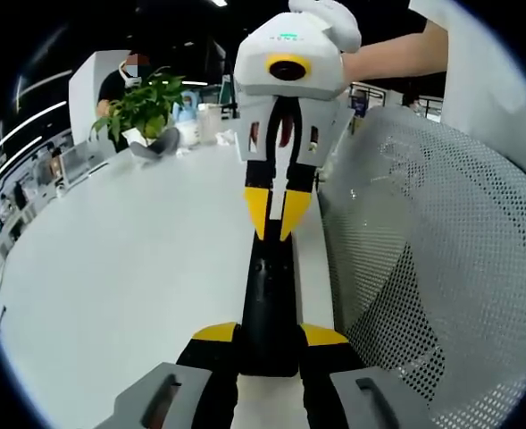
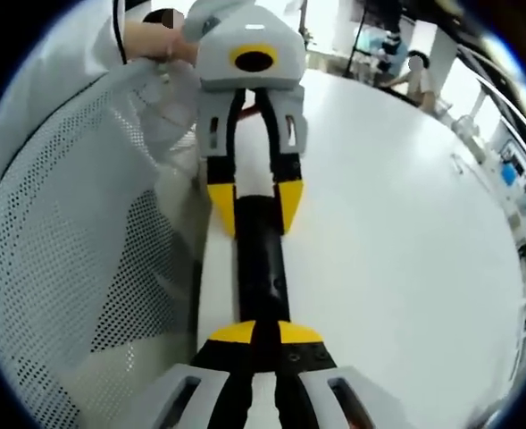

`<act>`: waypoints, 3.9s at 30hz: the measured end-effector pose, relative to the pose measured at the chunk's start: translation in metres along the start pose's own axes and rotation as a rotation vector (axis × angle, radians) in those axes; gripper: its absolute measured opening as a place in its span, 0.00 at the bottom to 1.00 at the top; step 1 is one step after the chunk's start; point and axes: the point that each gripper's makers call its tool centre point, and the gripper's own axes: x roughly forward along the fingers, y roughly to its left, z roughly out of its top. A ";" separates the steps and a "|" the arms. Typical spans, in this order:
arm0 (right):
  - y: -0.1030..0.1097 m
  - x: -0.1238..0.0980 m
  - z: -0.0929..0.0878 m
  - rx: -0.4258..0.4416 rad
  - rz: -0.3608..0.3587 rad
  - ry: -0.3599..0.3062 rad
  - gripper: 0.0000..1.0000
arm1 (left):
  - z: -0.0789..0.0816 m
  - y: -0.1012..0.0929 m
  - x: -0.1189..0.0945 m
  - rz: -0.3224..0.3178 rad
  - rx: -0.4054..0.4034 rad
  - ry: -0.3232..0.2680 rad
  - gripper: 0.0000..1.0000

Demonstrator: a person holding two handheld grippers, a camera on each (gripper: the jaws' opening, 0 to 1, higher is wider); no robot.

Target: Press the specified remote control buttons in sequence, fully releasing each button before pressing the next.

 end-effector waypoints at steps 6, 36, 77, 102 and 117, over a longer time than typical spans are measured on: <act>0.001 0.001 0.000 -0.045 -0.003 0.020 0.04 | 0.000 0.000 0.000 0.000 -0.002 -0.002 0.25; 0.000 -0.001 0.002 0.027 -0.060 -0.199 0.05 | 0.000 0.000 0.000 -0.002 -0.002 -0.010 0.25; -0.001 0.003 0.005 0.043 -0.004 -0.041 0.05 | 0.000 0.000 0.000 -0.004 0.001 -0.005 0.25; 0.001 0.007 0.010 -0.085 -0.008 -0.042 0.04 | 0.000 0.000 0.001 -0.001 -0.003 -0.007 0.25; 0.001 0.006 0.009 0.013 -0.033 -0.011 0.04 | 0.000 0.000 0.000 -0.001 -0.005 -0.008 0.25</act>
